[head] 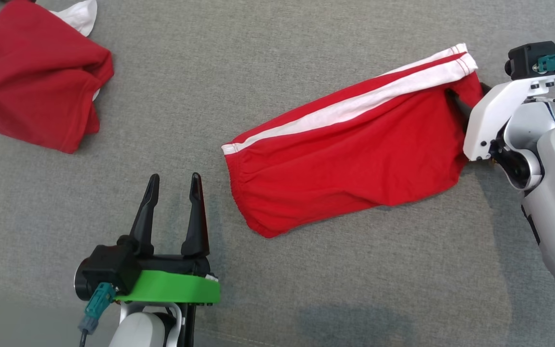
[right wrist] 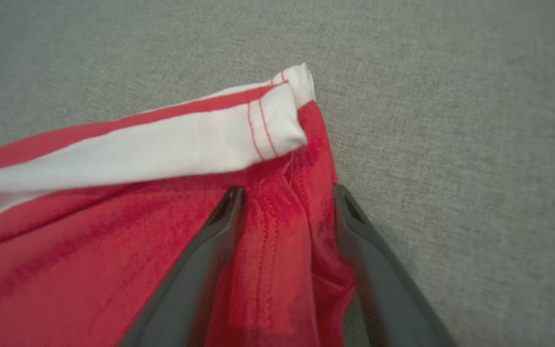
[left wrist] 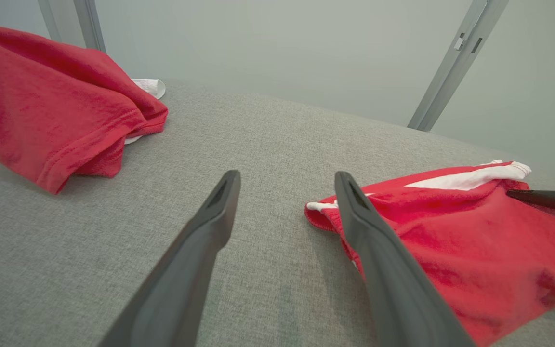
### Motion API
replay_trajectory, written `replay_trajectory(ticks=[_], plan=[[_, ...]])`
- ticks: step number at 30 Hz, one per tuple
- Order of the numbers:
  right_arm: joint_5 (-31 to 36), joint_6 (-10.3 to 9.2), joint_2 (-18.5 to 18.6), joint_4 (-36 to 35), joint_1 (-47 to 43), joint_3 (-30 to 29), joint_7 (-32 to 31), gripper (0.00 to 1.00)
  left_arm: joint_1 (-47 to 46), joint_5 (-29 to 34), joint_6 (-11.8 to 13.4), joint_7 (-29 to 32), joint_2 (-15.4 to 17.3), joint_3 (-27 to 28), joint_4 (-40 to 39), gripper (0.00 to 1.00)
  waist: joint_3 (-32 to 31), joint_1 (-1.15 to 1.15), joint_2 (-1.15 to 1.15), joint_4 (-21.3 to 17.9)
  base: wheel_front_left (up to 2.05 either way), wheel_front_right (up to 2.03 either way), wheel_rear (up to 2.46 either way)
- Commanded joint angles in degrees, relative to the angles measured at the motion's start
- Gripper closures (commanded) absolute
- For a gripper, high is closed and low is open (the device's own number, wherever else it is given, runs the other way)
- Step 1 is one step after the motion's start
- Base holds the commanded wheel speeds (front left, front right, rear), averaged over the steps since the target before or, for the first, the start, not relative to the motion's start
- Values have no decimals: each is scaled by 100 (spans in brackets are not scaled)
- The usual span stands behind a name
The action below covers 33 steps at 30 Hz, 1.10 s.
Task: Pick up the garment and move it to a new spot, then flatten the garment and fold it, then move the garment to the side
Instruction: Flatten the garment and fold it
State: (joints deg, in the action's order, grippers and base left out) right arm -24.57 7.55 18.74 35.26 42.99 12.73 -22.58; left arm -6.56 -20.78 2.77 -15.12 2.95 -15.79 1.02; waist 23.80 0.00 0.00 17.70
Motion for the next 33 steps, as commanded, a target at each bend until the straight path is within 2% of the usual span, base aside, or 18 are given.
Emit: replay_trajectory(ticks=[1, 6, 12, 17, 21, 25, 30, 33], plan=[[-163, -11, -94, 263, -412, 203, -306, 100, -71, 25, 12, -3, -4, 23, 20, 0, -15, 0, 0, -58, 0, 0, 0], [-627, -6, -97, -59, -517, 287, -80, 100, 16, 88, 34, -4, -1, 141, 52, 0, -227, 0, 0, -295, 0, 0, 0], [-1092, -12, 41, -459, -769, 232, 129, 100, 244, 157, -16, -4, 0, 263, 109, 0, -658, 0, 0, -796, 0, 0, 0], [-1498, -10, 132, -864, -1174, 104, 34, 100, 408, 204, -78, -4, 14, 317, 181, 0, -972, 0, 0, -1168, 0, 0, 0], [-1655, -10, 260, -1059, -1501, -182, -35, 100, 500, 244, -102, -4, 65, 318, 148, 0, -1052, 0, 0, -1315, 0, 0, 0], [-1645, -8, 225, -921, -1684, -589, -26, 100, 568, 265, -118, -4, 127, 300, 156, 0, -1009, 0, 0, -1349, 0, 0, 0], [-1465, -6, 37, -469, -1691, -1020, 165, 100, 579, 269, -123, -4, 148, 278, 179, 0, -958, 0, 0, -1287, 0, 0, 0], [-1377, -7, 68, -164, -1610, -1282, 268, 100, 596, 272, -135, -4, 142, 262, 170, 0, -956, 0, 0, -1243, 0, 0, 0]])
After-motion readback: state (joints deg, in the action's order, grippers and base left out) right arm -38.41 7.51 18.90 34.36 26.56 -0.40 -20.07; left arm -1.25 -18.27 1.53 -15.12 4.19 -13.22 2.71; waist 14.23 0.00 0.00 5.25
